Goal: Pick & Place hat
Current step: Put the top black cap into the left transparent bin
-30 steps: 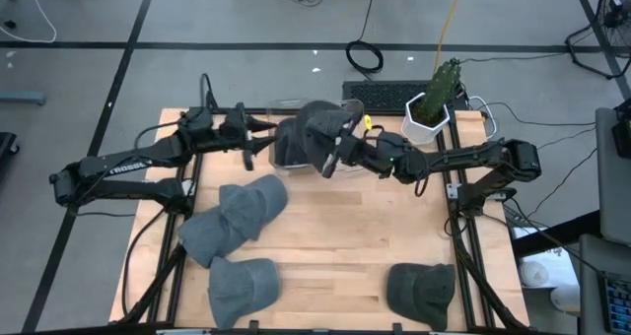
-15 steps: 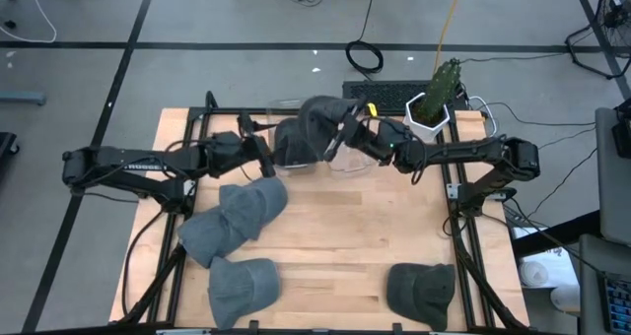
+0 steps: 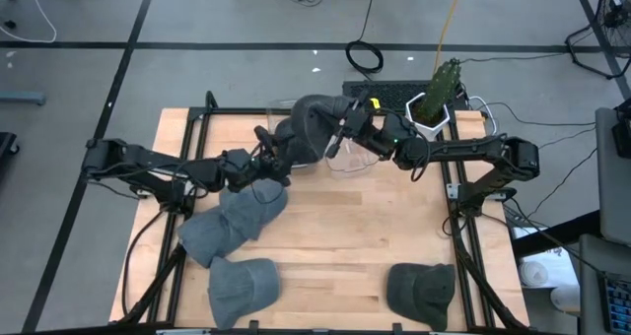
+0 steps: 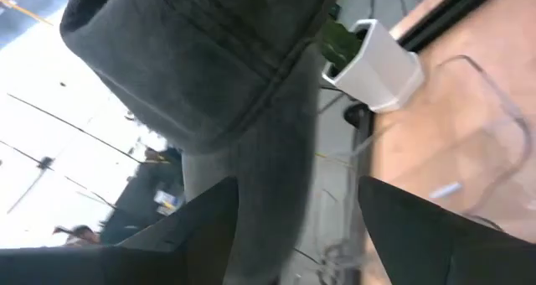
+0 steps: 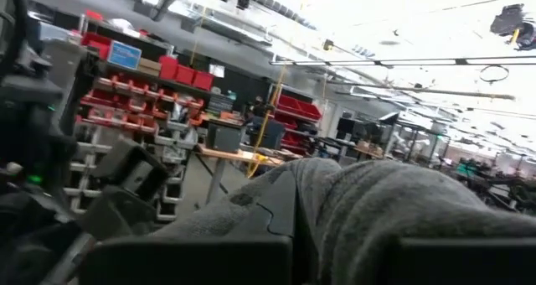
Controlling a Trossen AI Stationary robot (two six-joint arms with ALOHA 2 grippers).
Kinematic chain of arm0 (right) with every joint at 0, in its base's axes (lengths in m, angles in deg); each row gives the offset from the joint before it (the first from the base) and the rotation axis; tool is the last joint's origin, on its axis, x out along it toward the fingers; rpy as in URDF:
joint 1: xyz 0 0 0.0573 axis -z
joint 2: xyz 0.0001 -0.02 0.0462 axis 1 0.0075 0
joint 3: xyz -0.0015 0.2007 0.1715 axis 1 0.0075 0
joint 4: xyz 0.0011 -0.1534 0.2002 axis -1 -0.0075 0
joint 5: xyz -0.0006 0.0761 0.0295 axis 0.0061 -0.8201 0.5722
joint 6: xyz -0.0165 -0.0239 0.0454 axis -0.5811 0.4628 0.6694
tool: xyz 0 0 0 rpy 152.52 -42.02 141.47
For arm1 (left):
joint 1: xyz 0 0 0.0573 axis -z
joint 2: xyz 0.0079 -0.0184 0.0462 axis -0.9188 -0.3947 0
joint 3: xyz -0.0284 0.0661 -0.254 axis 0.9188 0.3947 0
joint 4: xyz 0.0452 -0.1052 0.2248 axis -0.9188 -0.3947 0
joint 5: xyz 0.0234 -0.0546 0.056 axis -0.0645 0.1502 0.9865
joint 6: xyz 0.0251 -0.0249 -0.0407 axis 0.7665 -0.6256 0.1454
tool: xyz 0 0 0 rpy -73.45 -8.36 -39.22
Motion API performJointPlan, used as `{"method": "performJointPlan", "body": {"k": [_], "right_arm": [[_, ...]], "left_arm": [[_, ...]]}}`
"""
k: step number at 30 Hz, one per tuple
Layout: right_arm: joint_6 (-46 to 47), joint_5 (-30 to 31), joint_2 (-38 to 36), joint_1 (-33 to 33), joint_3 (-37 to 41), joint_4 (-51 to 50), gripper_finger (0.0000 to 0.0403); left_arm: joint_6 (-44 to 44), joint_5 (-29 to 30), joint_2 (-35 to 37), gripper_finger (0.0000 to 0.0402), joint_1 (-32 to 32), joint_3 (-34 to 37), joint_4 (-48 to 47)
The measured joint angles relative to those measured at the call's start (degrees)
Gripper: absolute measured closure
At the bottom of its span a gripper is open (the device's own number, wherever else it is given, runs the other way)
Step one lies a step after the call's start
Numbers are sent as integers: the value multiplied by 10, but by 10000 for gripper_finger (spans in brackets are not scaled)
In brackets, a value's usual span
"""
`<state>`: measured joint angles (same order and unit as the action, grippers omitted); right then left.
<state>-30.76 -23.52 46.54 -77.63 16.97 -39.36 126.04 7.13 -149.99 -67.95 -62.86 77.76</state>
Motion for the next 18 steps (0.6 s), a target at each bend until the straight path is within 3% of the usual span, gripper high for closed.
{"method": "performJointPlan", "body": {"k": [7, 13, 18], "right_arm": [[1, 0, 0, 0, 0, 0, 403], [8, 0, 0, 0, 0, -1, 403], [17, 0, 0, -1, 0, -1, 403]], "left_arm": [[83, -10, -50, 149, -1, 0, 101], [94, -31, -82, 149, -3, -3, 198], [94, -18, -94, 149, -19, -23, 203]]}}
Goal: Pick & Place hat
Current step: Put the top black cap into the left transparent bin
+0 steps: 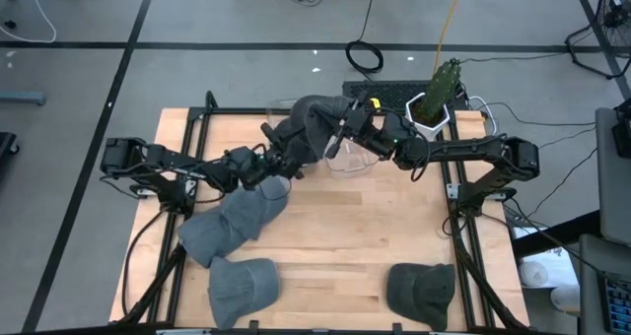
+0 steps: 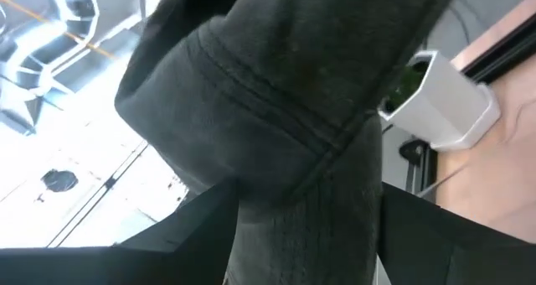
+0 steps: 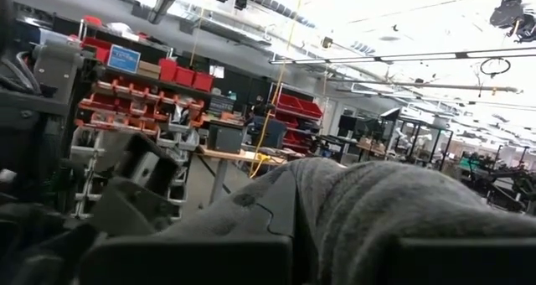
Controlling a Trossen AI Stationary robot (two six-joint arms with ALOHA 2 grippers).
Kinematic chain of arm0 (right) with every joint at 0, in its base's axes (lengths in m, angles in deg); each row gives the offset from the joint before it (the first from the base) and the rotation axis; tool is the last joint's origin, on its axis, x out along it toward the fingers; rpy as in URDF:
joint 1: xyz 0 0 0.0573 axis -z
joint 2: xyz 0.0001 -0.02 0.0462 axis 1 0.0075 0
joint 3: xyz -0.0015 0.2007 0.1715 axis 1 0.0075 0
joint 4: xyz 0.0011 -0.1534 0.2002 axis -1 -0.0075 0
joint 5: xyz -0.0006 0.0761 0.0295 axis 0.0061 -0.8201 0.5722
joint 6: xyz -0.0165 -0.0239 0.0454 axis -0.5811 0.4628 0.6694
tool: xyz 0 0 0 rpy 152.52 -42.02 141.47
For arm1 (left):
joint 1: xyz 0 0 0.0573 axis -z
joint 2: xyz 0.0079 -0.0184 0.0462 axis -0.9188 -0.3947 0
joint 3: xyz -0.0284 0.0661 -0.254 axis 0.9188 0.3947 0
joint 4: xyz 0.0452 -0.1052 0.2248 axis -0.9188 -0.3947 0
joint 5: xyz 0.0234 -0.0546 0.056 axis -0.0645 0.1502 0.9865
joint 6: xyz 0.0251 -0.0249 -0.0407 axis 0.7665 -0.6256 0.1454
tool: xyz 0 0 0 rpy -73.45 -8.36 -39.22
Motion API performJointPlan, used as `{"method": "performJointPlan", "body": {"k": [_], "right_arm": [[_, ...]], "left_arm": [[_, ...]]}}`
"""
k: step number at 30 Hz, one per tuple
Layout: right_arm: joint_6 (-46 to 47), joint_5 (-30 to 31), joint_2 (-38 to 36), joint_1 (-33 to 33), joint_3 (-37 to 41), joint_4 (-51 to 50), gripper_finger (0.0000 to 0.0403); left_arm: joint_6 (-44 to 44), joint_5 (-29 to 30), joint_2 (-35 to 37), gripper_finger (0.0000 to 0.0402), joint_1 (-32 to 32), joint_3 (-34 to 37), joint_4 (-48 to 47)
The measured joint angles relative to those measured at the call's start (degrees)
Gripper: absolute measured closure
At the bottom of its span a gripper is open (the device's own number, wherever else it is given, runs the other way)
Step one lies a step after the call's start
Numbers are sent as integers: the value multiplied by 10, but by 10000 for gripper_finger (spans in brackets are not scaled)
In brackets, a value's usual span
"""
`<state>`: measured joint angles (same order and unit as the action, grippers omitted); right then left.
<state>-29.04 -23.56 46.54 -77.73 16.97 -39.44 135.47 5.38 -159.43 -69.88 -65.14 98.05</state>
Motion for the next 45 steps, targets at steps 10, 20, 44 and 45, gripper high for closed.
{"method": "performJointPlan", "body": {"k": [10, 20, 44, 45], "right_arm": [[-17, 1, 0, -14, 0, -9, 403], [-17, 3, 0, -14, 0, -37, 403], [-52, -43, -1, -34, 0, -200, 200], [-56, -43, -2, -38, 0, -217, 185]], "left_arm": [[68, 128, 0, 196, -14, -7, -11], [65, 144, 1, 386, -14, -7, -4], [161, 289, 80, 390, -16, -7, -16], [163, 292, 83, 390, -18, -7, -14]]}}
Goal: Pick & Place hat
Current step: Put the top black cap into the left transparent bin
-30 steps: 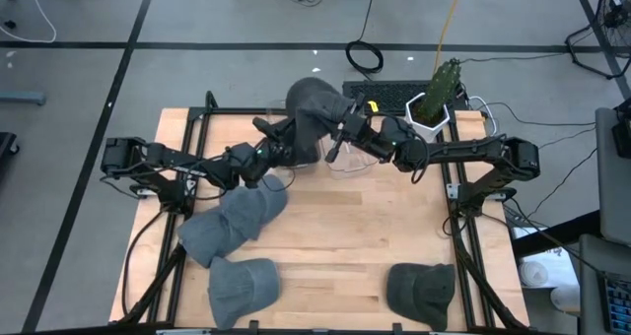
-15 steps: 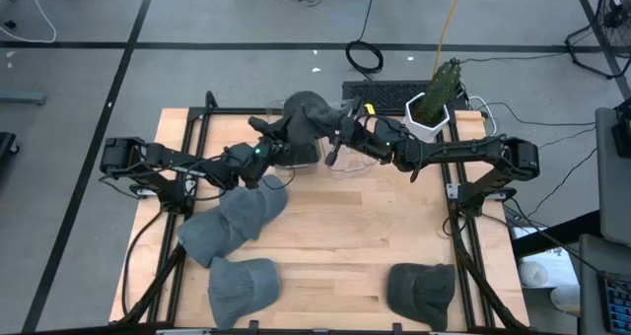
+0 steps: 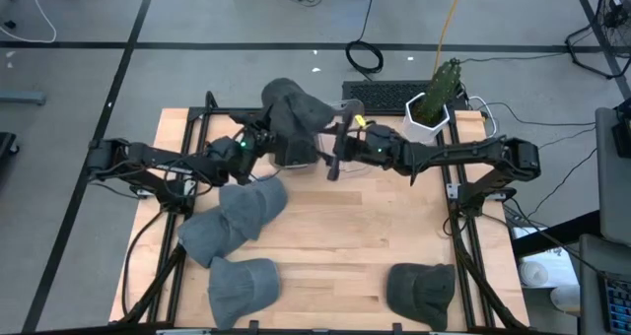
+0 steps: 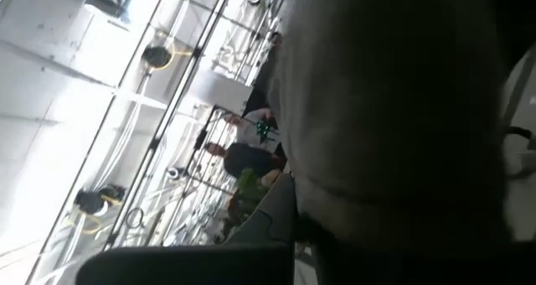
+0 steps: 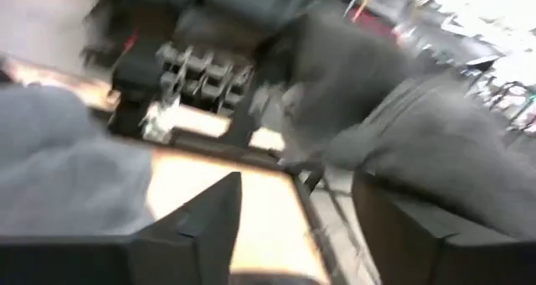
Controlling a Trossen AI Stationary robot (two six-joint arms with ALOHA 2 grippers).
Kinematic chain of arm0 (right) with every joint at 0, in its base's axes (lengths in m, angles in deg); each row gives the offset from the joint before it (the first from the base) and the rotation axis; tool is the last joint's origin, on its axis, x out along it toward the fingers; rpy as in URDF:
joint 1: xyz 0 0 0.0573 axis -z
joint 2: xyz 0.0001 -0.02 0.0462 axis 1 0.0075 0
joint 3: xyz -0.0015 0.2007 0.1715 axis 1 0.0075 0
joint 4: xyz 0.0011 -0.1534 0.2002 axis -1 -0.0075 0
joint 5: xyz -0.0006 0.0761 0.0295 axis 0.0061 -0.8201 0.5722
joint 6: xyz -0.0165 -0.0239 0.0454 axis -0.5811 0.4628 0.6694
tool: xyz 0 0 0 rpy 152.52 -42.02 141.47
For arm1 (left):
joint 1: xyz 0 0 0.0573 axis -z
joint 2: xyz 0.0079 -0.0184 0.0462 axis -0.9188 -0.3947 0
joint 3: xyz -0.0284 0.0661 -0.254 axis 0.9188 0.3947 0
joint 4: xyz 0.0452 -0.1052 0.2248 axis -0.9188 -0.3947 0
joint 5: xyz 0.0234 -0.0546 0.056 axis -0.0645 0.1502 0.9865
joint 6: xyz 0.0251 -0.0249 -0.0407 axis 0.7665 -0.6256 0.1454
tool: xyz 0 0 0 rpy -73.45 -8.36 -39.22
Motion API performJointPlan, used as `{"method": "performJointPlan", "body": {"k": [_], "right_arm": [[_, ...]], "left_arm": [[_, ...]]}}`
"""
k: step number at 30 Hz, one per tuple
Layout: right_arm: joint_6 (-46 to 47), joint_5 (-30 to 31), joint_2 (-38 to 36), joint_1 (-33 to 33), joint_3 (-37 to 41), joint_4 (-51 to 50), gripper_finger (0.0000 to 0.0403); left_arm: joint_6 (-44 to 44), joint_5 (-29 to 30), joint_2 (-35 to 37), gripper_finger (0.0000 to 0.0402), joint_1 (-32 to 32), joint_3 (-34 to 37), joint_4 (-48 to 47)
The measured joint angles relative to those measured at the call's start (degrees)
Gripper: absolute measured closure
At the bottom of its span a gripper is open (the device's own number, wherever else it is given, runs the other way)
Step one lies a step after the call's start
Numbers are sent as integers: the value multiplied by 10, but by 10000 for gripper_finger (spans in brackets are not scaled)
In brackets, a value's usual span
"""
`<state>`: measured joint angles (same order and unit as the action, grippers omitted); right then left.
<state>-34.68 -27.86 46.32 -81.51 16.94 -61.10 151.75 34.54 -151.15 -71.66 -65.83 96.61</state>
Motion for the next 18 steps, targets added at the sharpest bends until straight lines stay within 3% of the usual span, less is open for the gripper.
{"method": "performJointPlan", "body": {"k": [3, 11, 15, 18], "right_arm": [[-29, 11, -1, -14, 0, -46, 153], [-103, 200, -1, -63, 0, -160, 135], [-133, 262, -1, -63, 4, -198, 150], [-148, 272, -6, -47, 23, -193, 160]], "left_arm": [[6, 8, 12, 390, -1, 0, -1], [1, 12, 58, 390, 1, 0, -9], [-101, -48, 120, 390, 25, 0, -133], [-235, -143, 184, 390, 39, 0, -281]]}}
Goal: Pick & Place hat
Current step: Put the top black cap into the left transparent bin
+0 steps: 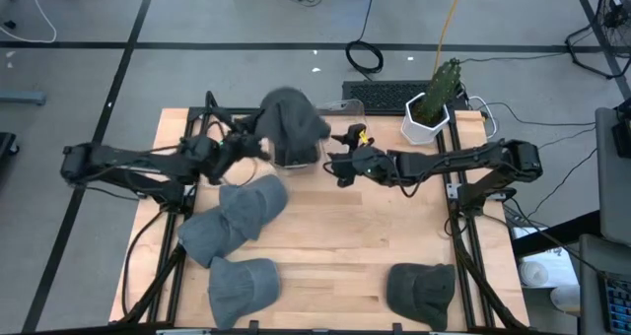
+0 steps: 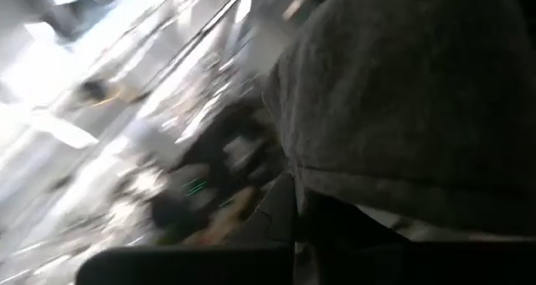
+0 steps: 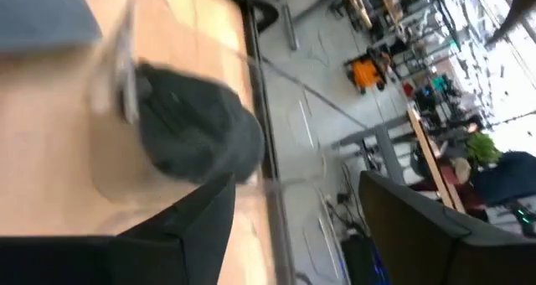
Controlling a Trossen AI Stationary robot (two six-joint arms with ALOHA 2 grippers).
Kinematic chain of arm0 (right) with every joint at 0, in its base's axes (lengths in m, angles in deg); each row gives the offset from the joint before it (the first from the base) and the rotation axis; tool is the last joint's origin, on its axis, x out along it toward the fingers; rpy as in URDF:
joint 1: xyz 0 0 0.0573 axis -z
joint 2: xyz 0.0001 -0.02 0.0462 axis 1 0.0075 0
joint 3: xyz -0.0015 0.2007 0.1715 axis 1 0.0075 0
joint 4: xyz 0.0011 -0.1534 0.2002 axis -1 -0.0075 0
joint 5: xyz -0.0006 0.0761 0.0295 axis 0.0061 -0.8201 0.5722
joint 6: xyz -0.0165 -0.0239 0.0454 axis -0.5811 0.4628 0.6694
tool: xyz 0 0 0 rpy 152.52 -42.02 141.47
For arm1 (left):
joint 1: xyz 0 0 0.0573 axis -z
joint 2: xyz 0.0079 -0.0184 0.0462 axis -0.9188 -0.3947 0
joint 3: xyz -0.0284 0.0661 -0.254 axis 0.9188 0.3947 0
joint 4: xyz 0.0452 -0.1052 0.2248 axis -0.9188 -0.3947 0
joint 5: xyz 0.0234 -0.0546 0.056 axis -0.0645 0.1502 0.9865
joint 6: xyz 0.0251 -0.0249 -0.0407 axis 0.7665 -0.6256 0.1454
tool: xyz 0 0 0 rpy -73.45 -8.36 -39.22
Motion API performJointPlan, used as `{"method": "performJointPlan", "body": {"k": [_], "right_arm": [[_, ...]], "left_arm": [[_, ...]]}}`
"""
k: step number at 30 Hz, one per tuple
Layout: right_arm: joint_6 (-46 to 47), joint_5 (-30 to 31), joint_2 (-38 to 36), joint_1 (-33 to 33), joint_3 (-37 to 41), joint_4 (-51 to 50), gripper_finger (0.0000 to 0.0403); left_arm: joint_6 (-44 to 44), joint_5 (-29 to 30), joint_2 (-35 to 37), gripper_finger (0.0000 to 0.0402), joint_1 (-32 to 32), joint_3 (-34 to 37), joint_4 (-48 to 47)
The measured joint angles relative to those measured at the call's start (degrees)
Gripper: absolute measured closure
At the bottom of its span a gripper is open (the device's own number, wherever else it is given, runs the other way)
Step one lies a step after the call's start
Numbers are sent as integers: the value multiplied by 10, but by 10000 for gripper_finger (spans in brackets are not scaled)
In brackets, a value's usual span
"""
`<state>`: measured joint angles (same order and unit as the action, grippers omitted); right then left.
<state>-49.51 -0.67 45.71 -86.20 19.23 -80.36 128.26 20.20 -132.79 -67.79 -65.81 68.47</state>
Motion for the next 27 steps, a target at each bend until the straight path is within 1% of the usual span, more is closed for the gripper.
{"method": "performJointPlan", "body": {"k": [2, 4, 6, 8, 9, 11, 13, 16, 19, 20, 22, 25, 27], "right_arm": [[-8, -1, -7, 12, 9, 12, 165], [-20, -2, -9, 22, 16, 47, 169], [-36, -5, -10, 29, 24, 67, 172], [-43, -43, -11, 31, 27, 90, 175], [-39, -68, -13, 31, 28, 106, 176], [-37, -119, -14, 29, 32, 139, 178], [-55, -156, -13, 22, 44, 176, 179], [-114, -207, -12, 12, 61, 250, 179], [-202, -244, -13, 5, 73, 314, 181], [-225, -247, -13, 4, 78, 335, 181], [-245, -264, -12, 2, 84, 374, 181], [-249, -316, -13, 0, 84, 418, 180], [-262, -334, -13, -4, 85, 444, 180]], "left_arm": [[-75, -70, 35, 390, 4, 0, -84], [-130, -135, 64, 390, 5, 0, -141], [-173, -208, 90, 390, 4, 0, -163], [-197, -273, 115, 390, 3, 0, -169], [-202, -295, 125, 390, 3, 0, -167], [-207, -327, 146, 390, 2, 0, -170], [-214, -352, 165, 390, 2, 0, -170], [-237, -390, 188, 390, -2, 0, -178], [-264, -404, 202, 390, -9, 0, -200], [-276, -413, 205, 390, -12, 0, -204], [-303, -450, 207, 390, -18, 0, -208], [-329, -512, 195, 390, -24, 0, -211], [-338, -534, 184, 390, -27, 0, -213]]}}
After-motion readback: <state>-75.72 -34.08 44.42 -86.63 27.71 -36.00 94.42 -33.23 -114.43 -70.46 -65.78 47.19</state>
